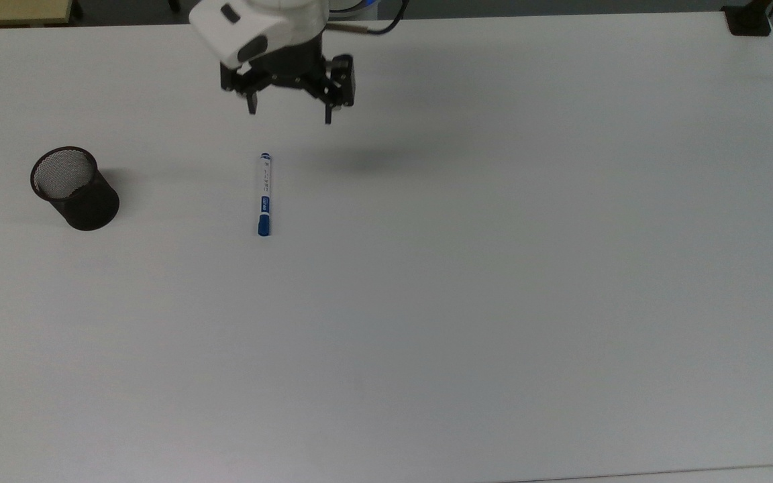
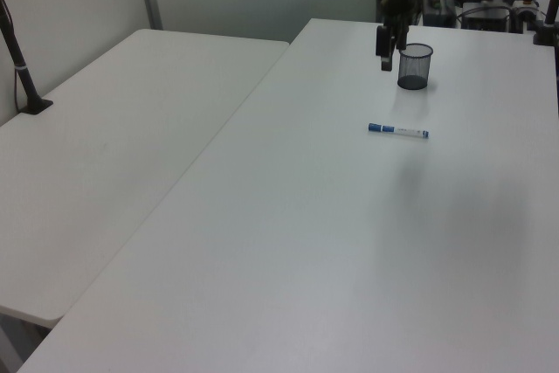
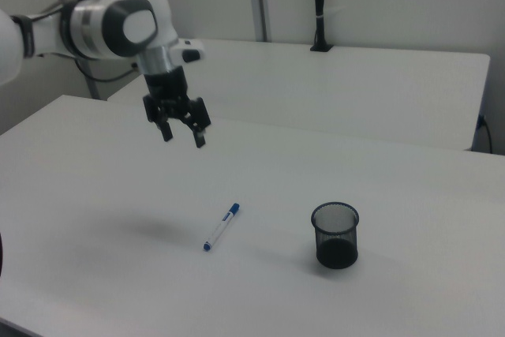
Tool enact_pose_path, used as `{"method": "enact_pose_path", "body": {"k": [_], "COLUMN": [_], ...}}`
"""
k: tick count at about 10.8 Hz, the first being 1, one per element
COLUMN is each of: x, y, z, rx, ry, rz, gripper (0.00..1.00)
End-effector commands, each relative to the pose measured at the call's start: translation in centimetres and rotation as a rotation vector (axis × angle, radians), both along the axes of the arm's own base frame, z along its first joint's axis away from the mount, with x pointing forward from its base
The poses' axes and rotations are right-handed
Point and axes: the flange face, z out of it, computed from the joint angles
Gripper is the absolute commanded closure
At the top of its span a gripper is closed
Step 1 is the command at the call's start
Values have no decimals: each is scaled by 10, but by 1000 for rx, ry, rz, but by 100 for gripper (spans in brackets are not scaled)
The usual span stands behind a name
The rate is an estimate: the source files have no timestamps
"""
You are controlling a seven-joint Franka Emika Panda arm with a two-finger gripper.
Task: Insert the marker
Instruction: 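Move the open gripper down over the blue-capped white marker, then close the gripper on the marker near its blue cap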
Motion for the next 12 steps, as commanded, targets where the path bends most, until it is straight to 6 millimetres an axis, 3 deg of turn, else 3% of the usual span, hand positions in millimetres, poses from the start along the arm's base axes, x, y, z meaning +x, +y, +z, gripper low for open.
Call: {"method": "enact_pose_path", "body": {"k": [1, 2, 3, 5, 6, 10, 12], "x": [17, 27, 36, 45, 47, 45, 42], "y": [-46, -56, -65, -77, -75, -67, -65], "z": [-63, -94, -113, -142, -148, -184, -199], "rx": [-8, -9, -12, -12, -12, -53, -59], "ry": [-8, -2, -19, -41, -47, -17, -10], "rz": [31, 22, 14, 4, 8, 63, 79], "gripper": [0, 6, 7, 25, 33, 33, 48]}}
